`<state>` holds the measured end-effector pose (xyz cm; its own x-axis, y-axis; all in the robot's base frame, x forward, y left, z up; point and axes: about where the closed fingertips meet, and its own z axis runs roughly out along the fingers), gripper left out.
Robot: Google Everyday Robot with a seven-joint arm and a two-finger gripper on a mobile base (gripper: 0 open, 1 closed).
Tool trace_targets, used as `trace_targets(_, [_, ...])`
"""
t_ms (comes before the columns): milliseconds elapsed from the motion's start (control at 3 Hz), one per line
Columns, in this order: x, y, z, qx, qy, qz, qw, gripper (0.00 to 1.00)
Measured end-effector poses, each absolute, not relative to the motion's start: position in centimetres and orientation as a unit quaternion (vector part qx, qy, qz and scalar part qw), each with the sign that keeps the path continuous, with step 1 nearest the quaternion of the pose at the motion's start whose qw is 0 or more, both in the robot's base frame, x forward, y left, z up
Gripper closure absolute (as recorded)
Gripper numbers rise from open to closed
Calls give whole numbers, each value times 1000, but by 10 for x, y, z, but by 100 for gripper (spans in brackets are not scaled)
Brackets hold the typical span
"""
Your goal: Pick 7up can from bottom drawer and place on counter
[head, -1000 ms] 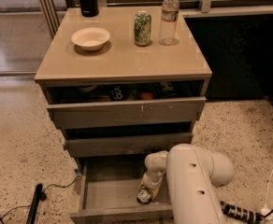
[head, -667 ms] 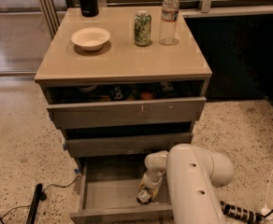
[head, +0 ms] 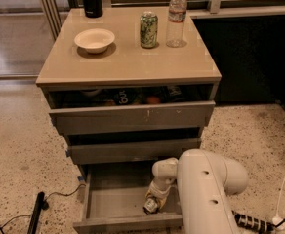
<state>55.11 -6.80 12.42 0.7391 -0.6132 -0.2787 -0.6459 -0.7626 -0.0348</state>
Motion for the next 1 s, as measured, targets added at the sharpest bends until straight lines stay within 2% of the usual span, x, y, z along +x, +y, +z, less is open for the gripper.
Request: trace_targets(1000, [549,-79,217,-928,351,74,98,100])
